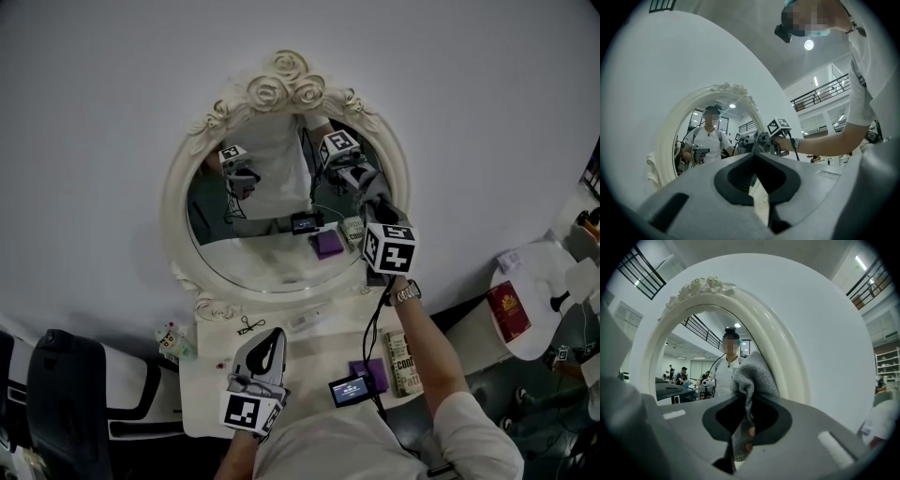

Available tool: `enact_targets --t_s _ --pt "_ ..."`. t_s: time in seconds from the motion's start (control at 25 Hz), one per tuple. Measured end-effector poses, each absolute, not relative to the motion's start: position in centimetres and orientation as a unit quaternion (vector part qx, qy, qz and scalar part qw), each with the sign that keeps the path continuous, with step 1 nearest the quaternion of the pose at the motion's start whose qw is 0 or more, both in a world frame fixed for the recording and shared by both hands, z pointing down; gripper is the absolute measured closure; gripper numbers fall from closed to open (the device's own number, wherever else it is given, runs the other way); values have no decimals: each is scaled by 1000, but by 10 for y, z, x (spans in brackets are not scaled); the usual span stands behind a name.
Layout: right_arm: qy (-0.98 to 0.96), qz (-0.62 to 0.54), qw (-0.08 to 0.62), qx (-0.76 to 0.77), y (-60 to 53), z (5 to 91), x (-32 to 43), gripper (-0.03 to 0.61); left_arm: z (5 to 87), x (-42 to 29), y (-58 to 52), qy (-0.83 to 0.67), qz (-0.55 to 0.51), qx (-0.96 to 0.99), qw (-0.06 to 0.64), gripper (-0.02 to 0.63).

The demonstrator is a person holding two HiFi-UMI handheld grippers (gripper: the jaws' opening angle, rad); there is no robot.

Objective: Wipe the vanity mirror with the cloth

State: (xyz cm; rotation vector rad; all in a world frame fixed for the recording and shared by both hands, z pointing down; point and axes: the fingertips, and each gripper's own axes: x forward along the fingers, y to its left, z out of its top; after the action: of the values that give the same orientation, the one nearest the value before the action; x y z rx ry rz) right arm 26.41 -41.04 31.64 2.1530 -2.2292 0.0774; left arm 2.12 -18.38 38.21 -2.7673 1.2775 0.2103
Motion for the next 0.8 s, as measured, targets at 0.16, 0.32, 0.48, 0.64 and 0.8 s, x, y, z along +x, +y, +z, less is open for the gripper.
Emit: enact_targets --t_s 0.16,0.32,0.48,0.64,0.8 --pt "-722 43 1 691 -405 315 245 543 385 2 -183 429 68 -900 35 607" --pt "-764 24 8 645 -398 314 170 543 389 -21 -182 437 64 -897 31 607" --pt "-808 15 33 588 -399 331 75 543 389 -55 -180 455 58 -888 37 607" --pt "-844 26 52 534 -399 353 -8 543 389 -95 -177 486 56 -871 41 607" --pt "-864 27 70 497 -405 371 -74 541 391 -134 -174 522 48 -851 41 607"
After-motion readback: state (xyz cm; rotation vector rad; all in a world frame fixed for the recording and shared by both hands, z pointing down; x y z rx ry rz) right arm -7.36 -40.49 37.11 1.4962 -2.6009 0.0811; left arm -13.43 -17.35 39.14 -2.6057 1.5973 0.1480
